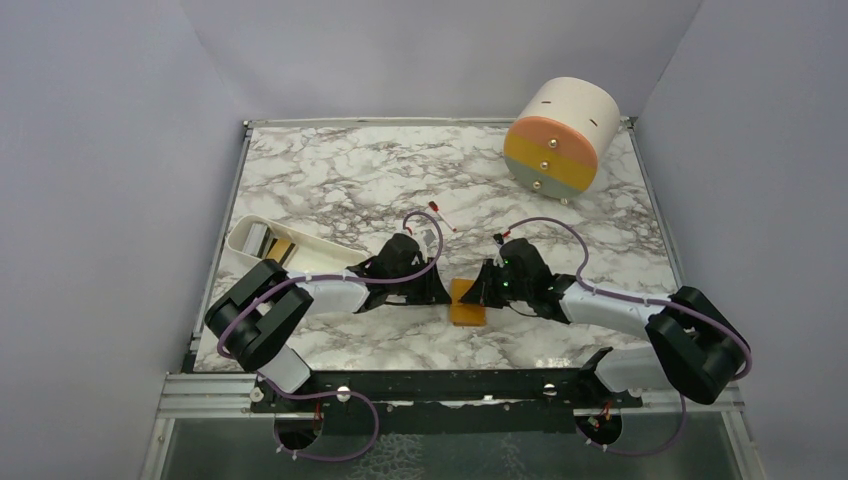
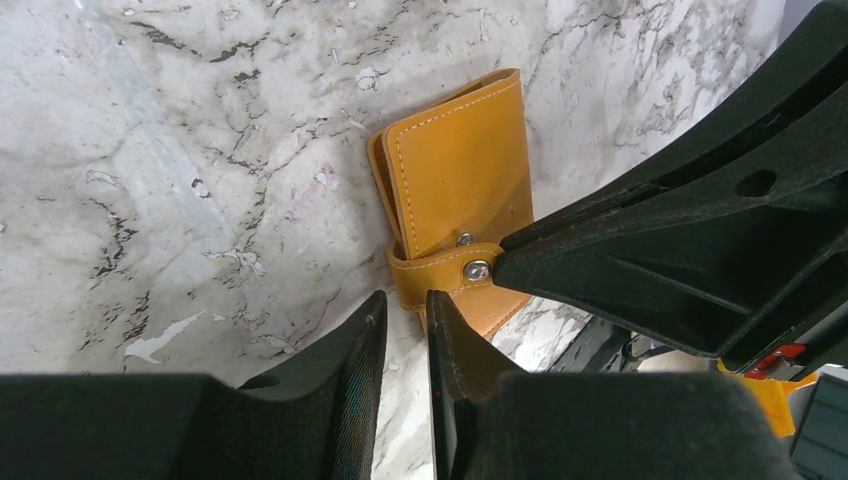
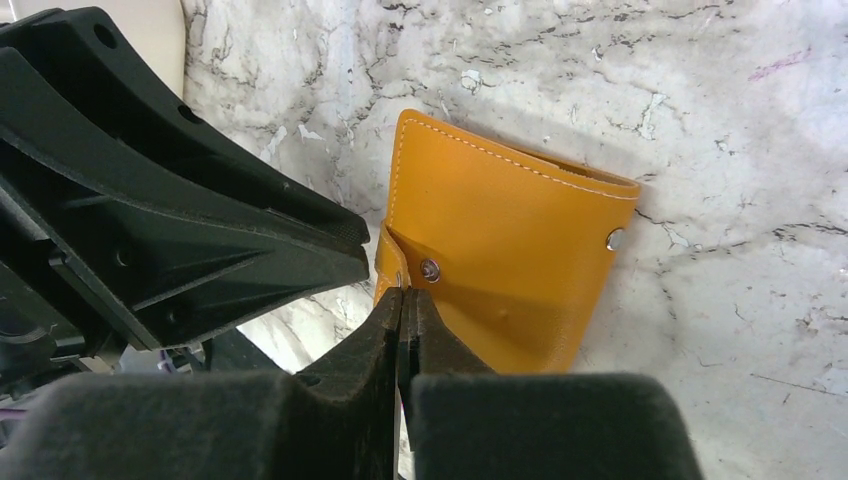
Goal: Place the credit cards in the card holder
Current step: Close the card holder at the center of the board.
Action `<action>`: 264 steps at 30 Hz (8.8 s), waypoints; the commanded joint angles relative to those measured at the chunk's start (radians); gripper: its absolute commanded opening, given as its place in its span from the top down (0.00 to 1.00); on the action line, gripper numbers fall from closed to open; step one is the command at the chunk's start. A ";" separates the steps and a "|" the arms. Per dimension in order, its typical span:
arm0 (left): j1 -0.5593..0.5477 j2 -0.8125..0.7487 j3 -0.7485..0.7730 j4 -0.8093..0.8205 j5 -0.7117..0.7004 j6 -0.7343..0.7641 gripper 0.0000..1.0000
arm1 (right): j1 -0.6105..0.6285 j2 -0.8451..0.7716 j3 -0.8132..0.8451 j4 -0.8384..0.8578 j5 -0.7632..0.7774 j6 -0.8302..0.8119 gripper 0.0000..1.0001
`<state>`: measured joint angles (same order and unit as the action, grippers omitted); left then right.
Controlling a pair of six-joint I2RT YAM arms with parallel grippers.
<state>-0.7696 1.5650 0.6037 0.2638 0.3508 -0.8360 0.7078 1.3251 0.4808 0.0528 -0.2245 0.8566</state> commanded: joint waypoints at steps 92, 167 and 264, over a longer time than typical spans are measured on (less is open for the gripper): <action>-0.018 0.012 0.132 -0.090 -0.063 0.078 0.72 | 0.005 0.005 0.127 -0.198 0.154 -0.073 0.99; -0.062 0.218 0.268 -0.173 -0.097 0.128 0.74 | 0.004 -0.083 0.007 -0.149 0.185 -0.016 0.99; -0.046 0.213 0.259 -0.178 -0.160 0.069 0.99 | 0.004 0.175 0.083 -0.237 0.198 -0.090 0.99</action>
<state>-0.8185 1.7050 0.8276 0.1337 0.2703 -0.7952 0.7067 1.4330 0.6178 -0.1005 -0.0685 0.7841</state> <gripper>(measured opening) 0.017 0.013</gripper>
